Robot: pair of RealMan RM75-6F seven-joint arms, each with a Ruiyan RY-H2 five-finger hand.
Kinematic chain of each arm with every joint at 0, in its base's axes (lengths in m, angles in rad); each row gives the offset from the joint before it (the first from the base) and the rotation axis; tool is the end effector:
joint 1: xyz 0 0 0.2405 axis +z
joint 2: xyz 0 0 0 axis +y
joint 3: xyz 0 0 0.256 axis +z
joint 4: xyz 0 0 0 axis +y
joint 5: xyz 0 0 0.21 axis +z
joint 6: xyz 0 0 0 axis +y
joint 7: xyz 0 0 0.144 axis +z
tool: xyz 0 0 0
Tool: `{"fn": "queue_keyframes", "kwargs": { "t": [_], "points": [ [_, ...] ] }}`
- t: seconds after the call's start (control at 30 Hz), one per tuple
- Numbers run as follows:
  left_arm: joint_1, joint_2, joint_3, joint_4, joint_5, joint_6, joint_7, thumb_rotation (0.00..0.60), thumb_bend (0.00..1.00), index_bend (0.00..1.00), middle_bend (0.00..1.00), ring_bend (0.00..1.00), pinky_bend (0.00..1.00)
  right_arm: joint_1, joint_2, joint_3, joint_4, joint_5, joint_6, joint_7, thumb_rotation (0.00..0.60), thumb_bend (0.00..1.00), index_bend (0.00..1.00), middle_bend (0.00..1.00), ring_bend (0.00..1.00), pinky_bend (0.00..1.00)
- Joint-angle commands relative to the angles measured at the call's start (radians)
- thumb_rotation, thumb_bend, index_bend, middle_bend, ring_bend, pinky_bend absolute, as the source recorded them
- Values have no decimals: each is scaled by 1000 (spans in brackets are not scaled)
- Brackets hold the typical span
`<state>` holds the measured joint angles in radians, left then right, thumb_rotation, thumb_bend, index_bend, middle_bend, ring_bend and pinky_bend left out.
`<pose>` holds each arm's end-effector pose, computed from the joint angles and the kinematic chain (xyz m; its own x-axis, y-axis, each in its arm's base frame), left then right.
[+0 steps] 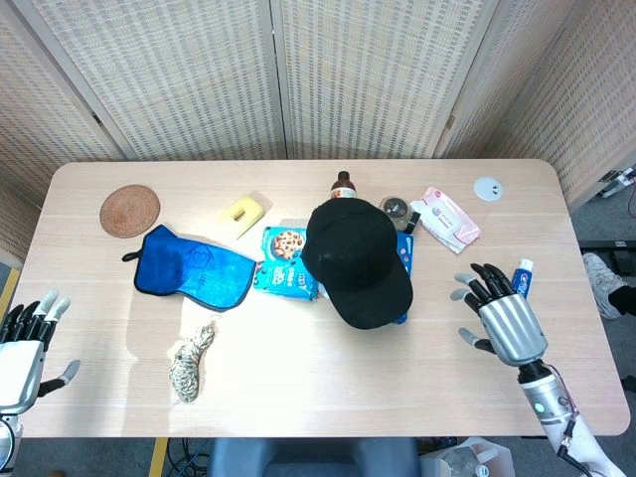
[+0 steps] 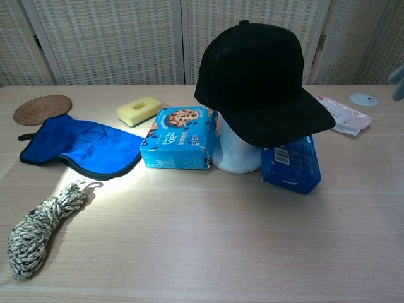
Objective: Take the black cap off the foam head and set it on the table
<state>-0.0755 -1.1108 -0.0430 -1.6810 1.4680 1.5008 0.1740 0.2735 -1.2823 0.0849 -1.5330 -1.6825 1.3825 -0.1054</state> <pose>-0.3035 0.1756 0.1581 0.4950 0.0061 0.8689 0.8685 0.0262 -0.4949 -0.2483 -0.2360 0.0961 0.4432 0.0306 0.8959 -0.8326 -0.3562 0.4241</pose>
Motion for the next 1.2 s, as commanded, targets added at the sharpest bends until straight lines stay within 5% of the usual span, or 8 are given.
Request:
{"fn": "queue_keyframes", "kwargs": {
  "t": [0.03, 0.9, 1.2],
  "points": [
    [1, 0, 0, -1, 5, 4, -3, 600, 202, 114, 51, 63, 15, 37, -32, 11, 3, -8, -31, -4, 600, 62, 403, 248, 108, 136],
    [-10, 16, -10, -16, 9, 0, 6, 600, 203, 122, 51, 66, 15, 172, -251, 49, 166, -9, -37, -43, 600, 120, 474, 277, 114, 137],
    [-17, 20, -4, -22, 14, -16, 16, 600, 203, 122, 51, 67, 15, 192, -285, 37, 224, -30, -8, -13, 600, 303, 523, 298, 126, 136]
  ]
}}
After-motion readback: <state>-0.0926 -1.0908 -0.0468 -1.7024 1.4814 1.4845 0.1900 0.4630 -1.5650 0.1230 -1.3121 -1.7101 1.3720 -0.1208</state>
